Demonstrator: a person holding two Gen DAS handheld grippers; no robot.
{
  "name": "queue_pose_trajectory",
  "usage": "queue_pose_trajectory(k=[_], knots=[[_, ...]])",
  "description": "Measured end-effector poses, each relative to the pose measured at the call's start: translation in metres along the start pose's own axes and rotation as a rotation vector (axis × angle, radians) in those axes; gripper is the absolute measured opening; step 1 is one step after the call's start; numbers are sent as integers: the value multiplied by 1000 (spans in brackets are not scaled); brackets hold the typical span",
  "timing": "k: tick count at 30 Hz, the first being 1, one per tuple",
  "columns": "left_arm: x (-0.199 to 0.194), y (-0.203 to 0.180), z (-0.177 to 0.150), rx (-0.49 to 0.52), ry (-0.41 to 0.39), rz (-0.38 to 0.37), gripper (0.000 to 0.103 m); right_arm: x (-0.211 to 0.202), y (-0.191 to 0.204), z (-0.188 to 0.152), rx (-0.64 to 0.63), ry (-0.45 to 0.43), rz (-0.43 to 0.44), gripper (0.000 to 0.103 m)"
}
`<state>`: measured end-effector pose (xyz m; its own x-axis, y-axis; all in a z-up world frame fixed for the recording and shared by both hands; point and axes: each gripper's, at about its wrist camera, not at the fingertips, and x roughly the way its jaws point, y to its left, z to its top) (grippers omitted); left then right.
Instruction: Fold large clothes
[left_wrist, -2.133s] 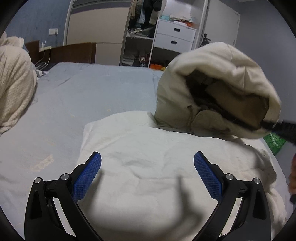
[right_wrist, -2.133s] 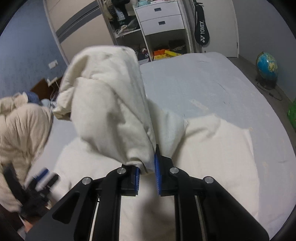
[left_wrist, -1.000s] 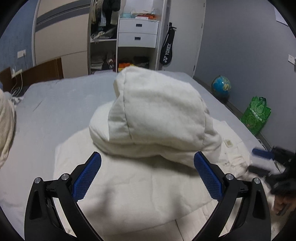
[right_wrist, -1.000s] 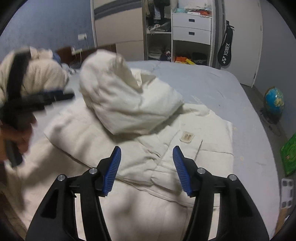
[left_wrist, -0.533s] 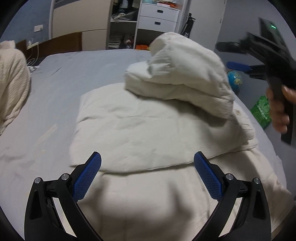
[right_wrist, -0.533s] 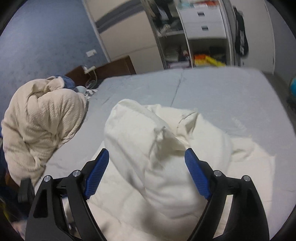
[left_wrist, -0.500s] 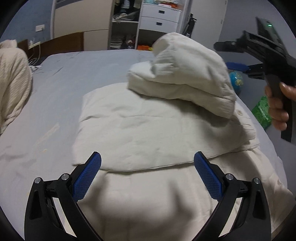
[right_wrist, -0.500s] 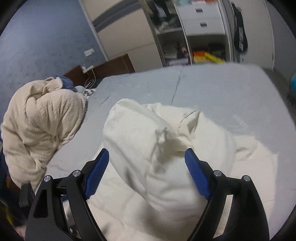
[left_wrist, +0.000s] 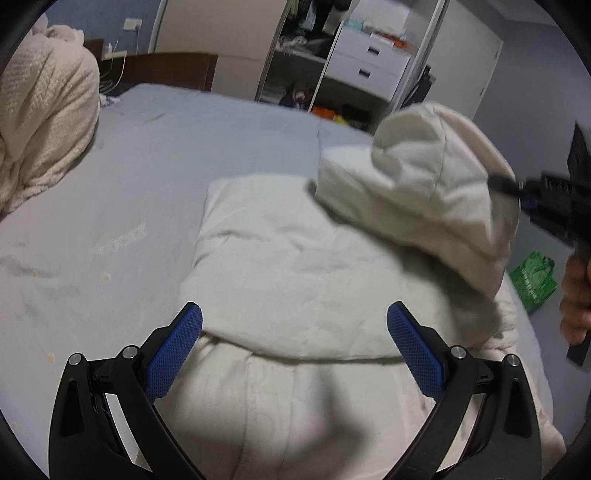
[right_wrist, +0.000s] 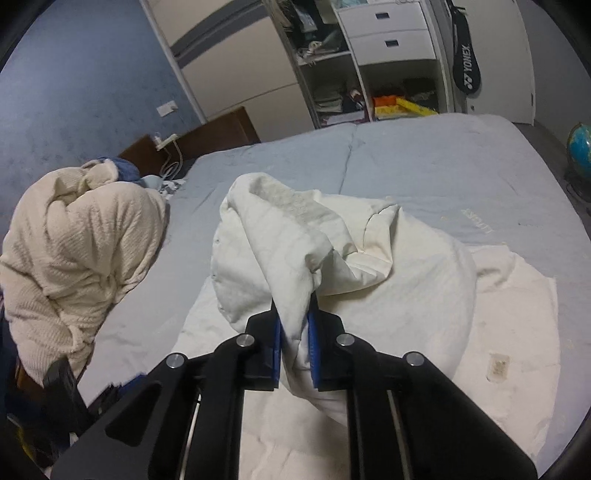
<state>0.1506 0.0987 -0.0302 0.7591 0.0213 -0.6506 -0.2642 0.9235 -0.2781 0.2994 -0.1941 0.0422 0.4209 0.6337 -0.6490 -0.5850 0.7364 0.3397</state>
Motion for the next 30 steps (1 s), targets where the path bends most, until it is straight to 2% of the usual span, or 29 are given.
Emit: queue_pose_trajectory(k=[5, 10, 12, 14, 20, 21, 22, 24, 26, 30], knots=[[-18, -42, 23, 97, -74, -114, 96, -10, -5, -25, -43, 37, 0, 10], [-8, -94, 54, 257, -71, -171, 94, -15, -15, -41, -28, 38, 18, 10], [2, -108, 66, 320, -46, -210, 71, -18, -19, -44, -14, 30, 29, 10], [20, -119, 79, 356, 13, -233, 61, -20, -21, -47, -1, 22, 39, 10], [58, -128, 96, 402, 131, -256, 60, -19, -25, -49, 37, 16, 64, 10], [63, -128, 98, 394, 150, -269, 57, -18, -26, -50, 43, 16, 70, 10], [67, -126, 99, 385, 166, -282, 52, -17, -27, -50, 48, 15, 74, 10], [75, -124, 101, 373, 198, -305, 29, -16, -29, -51, 61, 14, 82, 10], [80, -125, 101, 384, 223, -335, 18, -15, -30, -52, 73, 14, 90, 9], [77, -126, 100, 396, 214, -349, 9, -13, -31, -50, 75, 13, 93, 8]])
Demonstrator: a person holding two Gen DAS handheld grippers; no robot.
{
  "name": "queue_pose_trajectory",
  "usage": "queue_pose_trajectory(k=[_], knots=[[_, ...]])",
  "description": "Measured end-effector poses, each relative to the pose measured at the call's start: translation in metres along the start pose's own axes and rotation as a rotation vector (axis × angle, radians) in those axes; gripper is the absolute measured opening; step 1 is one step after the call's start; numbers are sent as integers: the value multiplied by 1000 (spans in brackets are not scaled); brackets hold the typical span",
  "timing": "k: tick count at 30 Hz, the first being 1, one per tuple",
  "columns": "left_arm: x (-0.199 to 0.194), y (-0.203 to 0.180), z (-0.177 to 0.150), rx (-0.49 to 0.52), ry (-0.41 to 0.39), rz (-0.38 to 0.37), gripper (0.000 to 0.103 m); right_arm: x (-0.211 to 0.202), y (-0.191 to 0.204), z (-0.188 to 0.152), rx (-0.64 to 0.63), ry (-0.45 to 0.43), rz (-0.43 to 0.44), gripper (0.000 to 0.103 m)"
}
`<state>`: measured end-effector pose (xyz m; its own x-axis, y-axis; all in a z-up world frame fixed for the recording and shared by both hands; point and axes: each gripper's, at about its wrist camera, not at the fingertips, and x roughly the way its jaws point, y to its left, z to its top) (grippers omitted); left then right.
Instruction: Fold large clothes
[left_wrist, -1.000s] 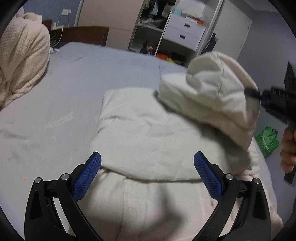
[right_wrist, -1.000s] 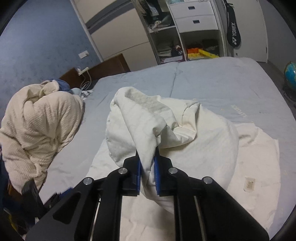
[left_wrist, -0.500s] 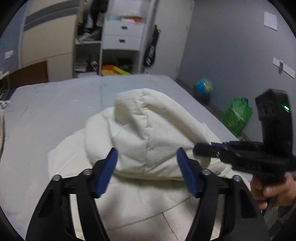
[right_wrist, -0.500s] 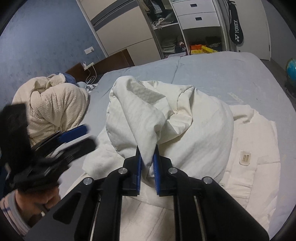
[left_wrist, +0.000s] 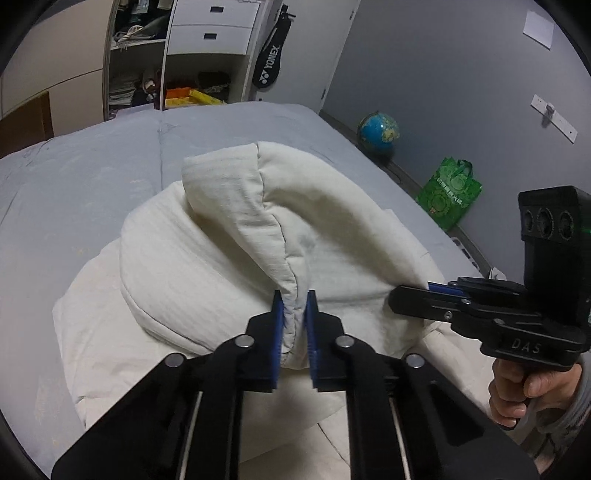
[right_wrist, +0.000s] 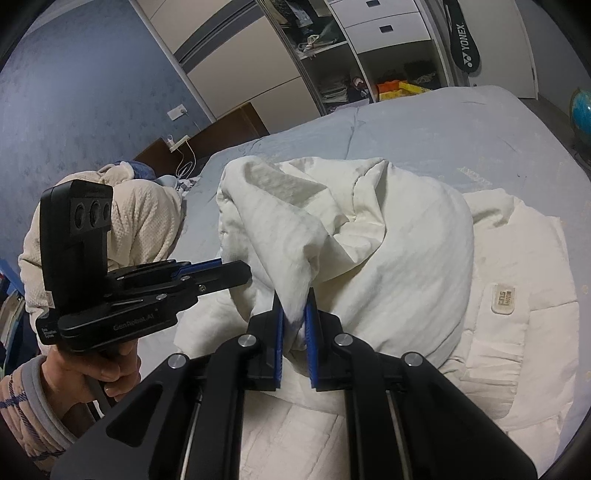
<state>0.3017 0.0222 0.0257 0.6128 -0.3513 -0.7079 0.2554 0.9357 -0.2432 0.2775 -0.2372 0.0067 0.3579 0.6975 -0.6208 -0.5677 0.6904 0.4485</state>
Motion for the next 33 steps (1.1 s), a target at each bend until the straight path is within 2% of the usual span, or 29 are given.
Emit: queue_pose_trajectory(k=[7, 10, 13, 17, 21, 23, 26, 27, 28, 29, 30, 32, 33], knots=[[-54, -34, 9, 47, -124, -23, 8, -34, 8, 28, -51, -99, 1, 7], [-68, -47, 9, 38, -154, -35, 8, -51, 13, 35, -90, -141, -11, 7], [-62, -55, -7, 22, -138, -40, 7, -56, 10, 26, -91, -146, -27, 7], [-37, -59, -40, 5, -64, -42, 0, -45, -4, -1, -49, -102, -50, 6], [-12, -62, -66, 16, 7, 0, 0, -32, -24, -31, 17, -64, -72, 6], [-9, -59, -68, 13, -2, 29, 0, -28, -27, -39, 27, -54, -73, 6], [-23, -59, -61, 7, -69, 50, 2, -28, -28, -41, 44, -62, -59, 6], [-29, -62, -56, 25, -90, 76, 30, -29, -28, -40, 50, -65, -54, 6], [-32, -64, -51, 37, -104, 88, 51, -28, -27, -39, 54, -69, -48, 6], [-34, -66, -48, 47, -124, 92, 83, -28, -26, -39, 54, -71, -44, 6], [-37, -68, -45, 54, -143, 94, 84, -28, -24, -39, 54, -73, -40, 6], [-30, -67, -37, 42, -110, 71, 83, -28, -24, -39, 56, -75, -37, 6], [-25, -68, -35, 38, -95, 77, 76, -29, -24, -40, 59, -77, -36, 6]])
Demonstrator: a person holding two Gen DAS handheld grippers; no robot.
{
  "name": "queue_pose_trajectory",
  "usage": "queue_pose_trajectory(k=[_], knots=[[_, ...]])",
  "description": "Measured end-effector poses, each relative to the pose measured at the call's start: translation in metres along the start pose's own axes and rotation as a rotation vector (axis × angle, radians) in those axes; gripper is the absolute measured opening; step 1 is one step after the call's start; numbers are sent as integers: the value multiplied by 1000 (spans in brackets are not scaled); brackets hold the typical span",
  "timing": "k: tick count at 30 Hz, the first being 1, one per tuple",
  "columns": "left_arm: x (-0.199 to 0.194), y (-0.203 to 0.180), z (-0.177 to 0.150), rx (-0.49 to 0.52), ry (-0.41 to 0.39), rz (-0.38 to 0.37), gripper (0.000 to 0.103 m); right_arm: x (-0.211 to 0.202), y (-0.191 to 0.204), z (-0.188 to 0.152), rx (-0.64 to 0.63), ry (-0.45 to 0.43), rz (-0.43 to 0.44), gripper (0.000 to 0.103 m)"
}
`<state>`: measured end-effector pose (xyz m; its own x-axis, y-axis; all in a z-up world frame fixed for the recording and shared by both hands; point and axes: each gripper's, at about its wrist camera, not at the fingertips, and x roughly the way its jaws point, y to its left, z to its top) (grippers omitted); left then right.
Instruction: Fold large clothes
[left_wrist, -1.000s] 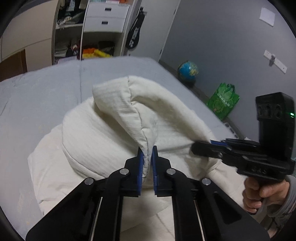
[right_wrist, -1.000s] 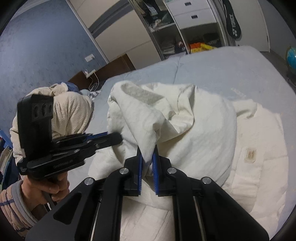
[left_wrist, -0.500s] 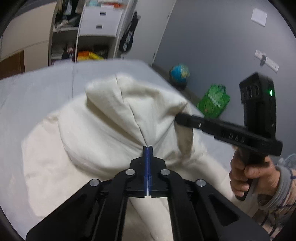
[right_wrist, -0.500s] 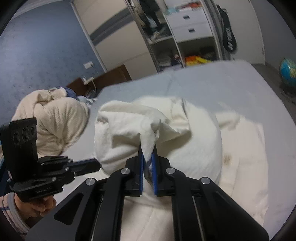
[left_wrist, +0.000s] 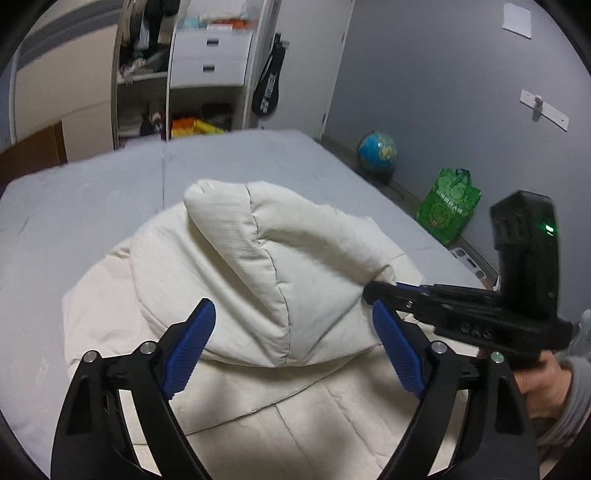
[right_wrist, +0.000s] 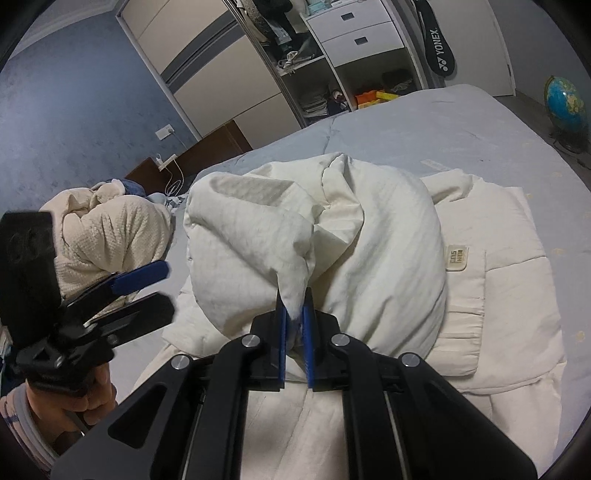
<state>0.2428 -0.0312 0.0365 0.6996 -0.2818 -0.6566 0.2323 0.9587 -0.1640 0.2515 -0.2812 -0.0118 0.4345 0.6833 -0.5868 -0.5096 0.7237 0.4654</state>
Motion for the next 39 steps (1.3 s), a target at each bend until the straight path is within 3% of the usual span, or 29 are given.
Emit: queue_pose_trajectory(k=[1, 3, 5, 12, 21, 26, 31, 34, 36, 39], knots=[[7, 0, 1, 4, 27, 9, 68, -1, 0, 0, 3, -1, 1, 6], [20, 4, 1, -14, 92, 13, 16, -1, -2, 0, 7, -2, 3, 6], [27, 7, 0, -32, 112, -12, 9, -1, 0, 0, 3, 2, 5, 6], [-13, 2, -8, -19, 15, -49, 7, -16, 19, 2, -85, -38, 8, 6], [24, 21, -70, -34, 160, -18, 7, 22, 21, -39, -137, 102, -45, 7], [26, 27, -70, -85, 136, -39, 7, 14, 16, -34, -80, 91, -10, 11], [28, 26, -71, -88, 133, -33, 7, -7, 22, -19, -58, 11, 36, 14], [29, 24, -71, -89, 130, -33, 7, -15, 23, -6, -18, -27, 60, 28], [28, 23, -73, -81, 126, -30, 8, -11, 15, 5, 45, -19, 31, 46], [25, 23, -75, -74, 120, -26, 8, 0, -5, 16, 174, 14, 34, 50]])
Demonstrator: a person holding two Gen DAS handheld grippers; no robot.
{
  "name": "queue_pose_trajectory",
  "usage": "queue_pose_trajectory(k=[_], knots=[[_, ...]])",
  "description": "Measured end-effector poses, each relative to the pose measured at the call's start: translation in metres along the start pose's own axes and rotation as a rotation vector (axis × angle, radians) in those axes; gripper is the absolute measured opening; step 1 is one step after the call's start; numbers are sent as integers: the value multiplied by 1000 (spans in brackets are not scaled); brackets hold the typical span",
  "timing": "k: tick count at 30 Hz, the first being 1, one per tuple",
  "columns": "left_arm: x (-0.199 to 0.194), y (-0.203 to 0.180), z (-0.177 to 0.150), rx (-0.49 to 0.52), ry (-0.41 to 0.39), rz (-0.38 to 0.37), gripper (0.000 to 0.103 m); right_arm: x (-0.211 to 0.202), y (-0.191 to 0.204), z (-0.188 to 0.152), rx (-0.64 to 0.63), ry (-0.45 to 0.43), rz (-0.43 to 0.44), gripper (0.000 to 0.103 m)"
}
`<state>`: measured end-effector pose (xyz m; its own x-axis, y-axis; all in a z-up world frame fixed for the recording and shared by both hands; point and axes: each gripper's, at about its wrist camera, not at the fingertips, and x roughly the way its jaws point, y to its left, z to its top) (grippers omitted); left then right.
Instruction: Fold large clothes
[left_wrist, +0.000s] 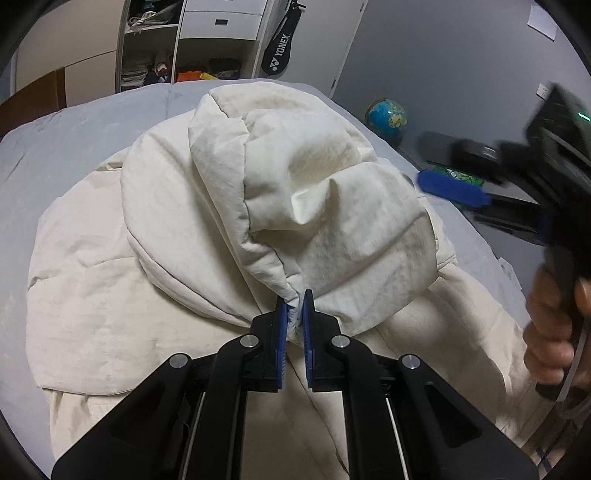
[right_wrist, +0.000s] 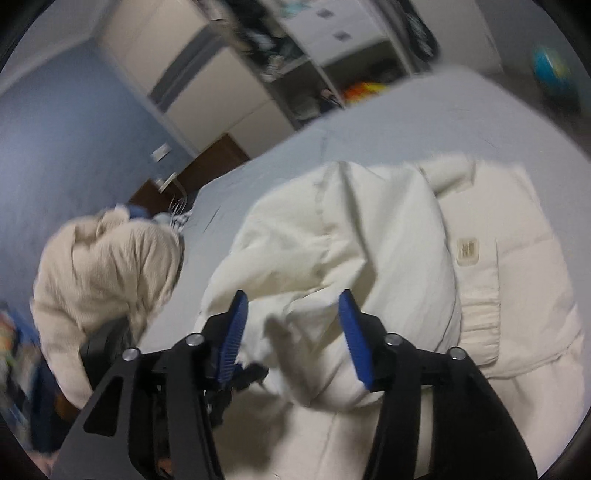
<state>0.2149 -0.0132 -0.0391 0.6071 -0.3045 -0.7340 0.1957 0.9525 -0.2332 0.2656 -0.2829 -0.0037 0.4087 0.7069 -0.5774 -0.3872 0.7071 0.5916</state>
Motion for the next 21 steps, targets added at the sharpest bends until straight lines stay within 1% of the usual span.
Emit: queue_pose_trajectory(k=[3, 4, 6, 7, 8, 10, 12, 13, 15, 16, 17, 18, 21], knots=[[-1, -3, -3, 9, -4, 8, 8, 24, -19, 8, 130, 88, 16, 50], [-1, -4, -4, 8, -5, 10, 9, 29, -21, 8, 150, 99, 32, 45], [-2, -7, -4, 4, -6, 12, 10, 34, -24, 3, 176, 105, 91, 22], [-2, -7, -5, 4, -4, 13, 11, 33, -24, 0, 170, 100, 88, 17], [-3, -7, -7, 5, 0, 14, 12, 30, -24, -4, 156, 87, 79, 14], [-4, -7, -9, 11, 6, 22, 16, 27, -27, -14, 129, 75, 46, 13], [-9, -8, -9, 9, 0, 21, 24, 26, -32, -24, 116, 78, 13, 13], [-16, -9, -9, 5, -15, 21, 26, 24, -35, -29, 111, 78, 2, 13], [-30, -10, -5, 5, -58, 25, 41, 20, -39, -34, 101, 75, -1, 13], [-40, -11, -1, 6, -88, 27, 44, 19, -39, -33, 100, 72, 5, 13], [-45, -13, 5, 3, -108, 32, 49, 17, -38, -32, 96, 68, 8, 13], [-50, -14, 12, 0, -126, 37, 51, 16, -36, -29, 90, 66, 13, 13], [-59, -16, 38, -21, -165, 52, 52, 15, -31, -26, 61, 68, 8, 13]])
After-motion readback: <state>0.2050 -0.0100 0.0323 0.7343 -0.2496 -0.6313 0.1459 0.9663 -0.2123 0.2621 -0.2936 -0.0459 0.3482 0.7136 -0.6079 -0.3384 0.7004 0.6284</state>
